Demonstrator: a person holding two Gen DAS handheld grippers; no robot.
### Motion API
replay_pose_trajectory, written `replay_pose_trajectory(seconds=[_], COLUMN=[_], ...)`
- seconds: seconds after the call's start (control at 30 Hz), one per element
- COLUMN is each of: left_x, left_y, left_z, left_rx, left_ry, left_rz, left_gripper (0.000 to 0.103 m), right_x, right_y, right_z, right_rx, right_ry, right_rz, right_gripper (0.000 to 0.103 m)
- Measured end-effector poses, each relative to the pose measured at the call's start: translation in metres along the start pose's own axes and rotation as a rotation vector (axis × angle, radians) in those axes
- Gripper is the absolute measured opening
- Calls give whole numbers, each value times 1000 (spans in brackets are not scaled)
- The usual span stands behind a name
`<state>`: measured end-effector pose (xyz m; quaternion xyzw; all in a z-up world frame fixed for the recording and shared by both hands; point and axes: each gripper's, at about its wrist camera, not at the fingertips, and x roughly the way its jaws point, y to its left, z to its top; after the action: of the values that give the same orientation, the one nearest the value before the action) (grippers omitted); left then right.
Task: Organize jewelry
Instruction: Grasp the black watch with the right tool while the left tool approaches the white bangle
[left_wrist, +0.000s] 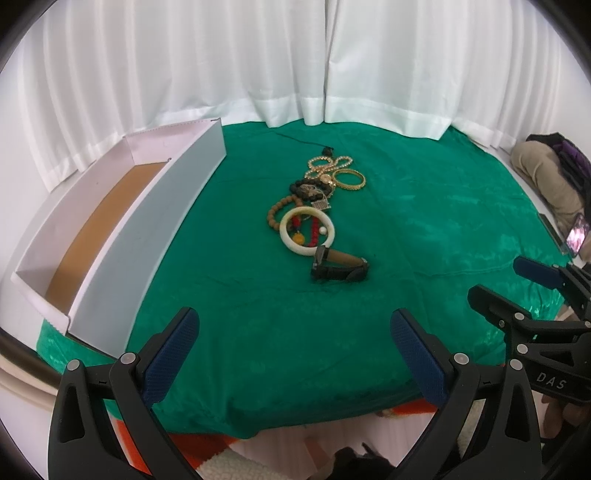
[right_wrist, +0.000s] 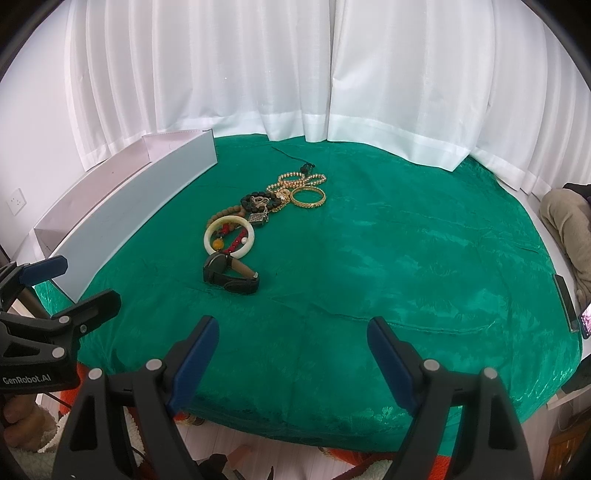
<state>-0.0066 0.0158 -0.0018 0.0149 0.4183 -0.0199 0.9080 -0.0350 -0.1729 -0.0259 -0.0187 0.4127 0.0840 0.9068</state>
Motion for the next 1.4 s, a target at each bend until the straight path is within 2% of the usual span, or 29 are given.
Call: replay_pose_trajectory(seconds=[0.5, 0.7, 0.83, 0.9, 1.0, 1.07, 1.17, 1.23, 1.33, 1.4], left_x=[-1, 2, 10, 12, 14, 16, 20, 23, 33, 42], left_y=[0, 22, 40, 44, 48, 49, 52, 54, 57, 60], left_z=[-2, -5, -7, -10, -12, -13, -14, -14, -15, -14], left_rx=[-10, -69, -117, -128, -133, -134, -134, -136, -136, -140], left_ry=[2, 4, 33, 40, 50, 57, 66, 73, 95, 117], left_rz=[3, 10, 9, 12, 16, 19, 26, 29, 27, 14], left_gripper=[103, 103, 103, 103, 103, 103, 103, 103, 103, 103], right_x=[1, 14, 41, 64, 96, 115, 147, 165, 187, 196], right_y=[0, -6, -1, 11, 29, 43, 62, 72, 82, 86], right_z=[-2, 0, 7, 13, 22, 30, 39, 43, 44, 41], right_rx=[2, 9, -4, -16, -30, -54, -91, -128, -171, -203], right_ry=[0, 6, 47, 81, 126, 148, 204, 239, 296, 323], right_rz=[-1, 10, 131, 237, 342, 369, 403, 391, 378, 382], right_gripper=[84, 84, 84, 84, 83, 68, 57, 56, 49, 36])
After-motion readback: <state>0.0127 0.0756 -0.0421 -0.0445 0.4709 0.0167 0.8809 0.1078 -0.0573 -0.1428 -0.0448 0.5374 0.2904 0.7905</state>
